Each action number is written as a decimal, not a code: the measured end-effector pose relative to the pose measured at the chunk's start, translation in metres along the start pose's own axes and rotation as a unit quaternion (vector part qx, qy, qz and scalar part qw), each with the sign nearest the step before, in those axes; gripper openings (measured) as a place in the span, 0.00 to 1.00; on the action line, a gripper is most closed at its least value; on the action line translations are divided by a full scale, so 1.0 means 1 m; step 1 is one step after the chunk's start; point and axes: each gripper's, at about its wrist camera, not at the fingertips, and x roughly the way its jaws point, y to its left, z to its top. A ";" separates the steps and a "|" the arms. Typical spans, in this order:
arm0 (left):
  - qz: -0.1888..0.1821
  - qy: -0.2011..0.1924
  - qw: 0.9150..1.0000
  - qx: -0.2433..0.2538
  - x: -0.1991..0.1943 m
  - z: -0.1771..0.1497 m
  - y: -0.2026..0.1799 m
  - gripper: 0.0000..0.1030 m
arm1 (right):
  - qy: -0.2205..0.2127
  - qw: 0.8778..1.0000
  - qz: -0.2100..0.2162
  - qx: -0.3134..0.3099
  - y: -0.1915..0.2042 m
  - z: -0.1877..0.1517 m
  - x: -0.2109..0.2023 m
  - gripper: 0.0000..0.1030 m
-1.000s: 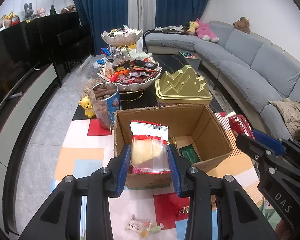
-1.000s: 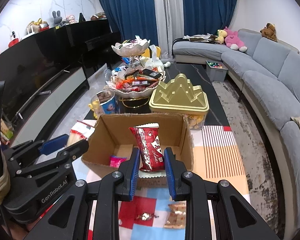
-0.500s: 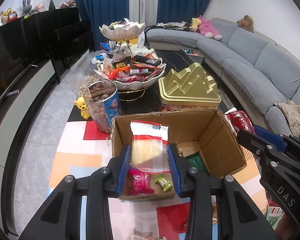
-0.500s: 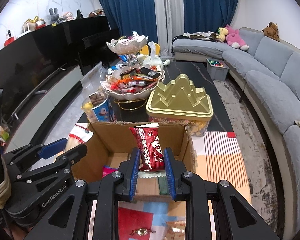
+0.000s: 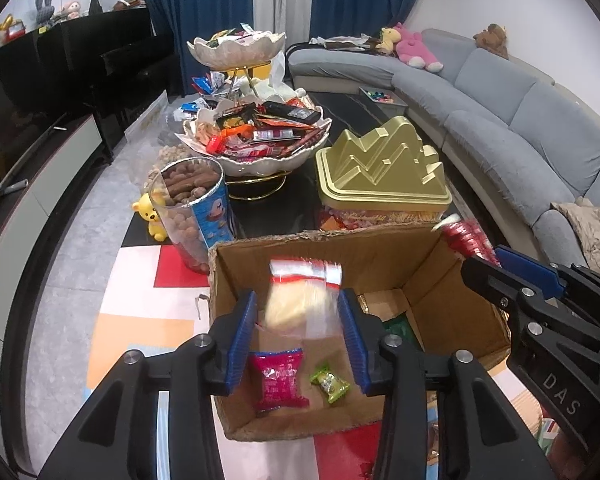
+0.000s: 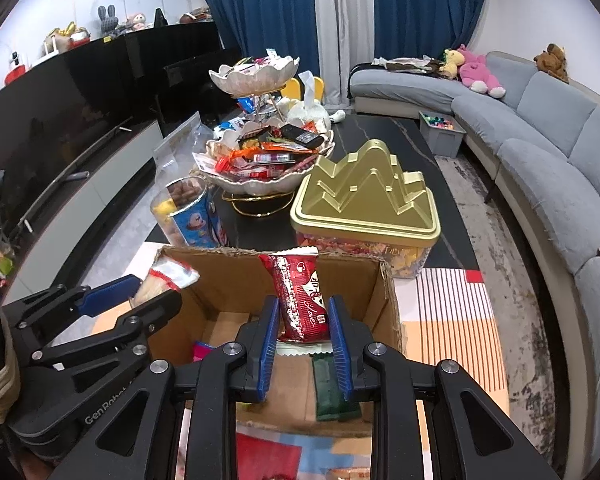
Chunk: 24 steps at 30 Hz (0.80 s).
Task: Organize snacks
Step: 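Open left tool to drop the clear-wrapped cake while right tool releases the red snack bag, then withdraw both tools from the box toward the remaining snacks on the cloth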
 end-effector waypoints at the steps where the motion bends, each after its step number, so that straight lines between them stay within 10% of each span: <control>1: -0.001 -0.002 1.000 0.001 -0.001 0.000 0.000 0.46 | -0.001 1.000 -0.002 0.000 0.000 0.001 0.000 0.26; 7: 0.007 -0.002 1.000 -0.002 -0.004 -0.003 0.004 0.61 | -0.011 1.000 -0.018 0.006 -0.003 0.003 -0.005 0.66; 24: 0.034 -0.012 0.999 -0.002 -0.032 -0.017 0.021 0.78 | -0.013 1.000 -0.024 0.002 0.005 -0.010 -0.025 0.68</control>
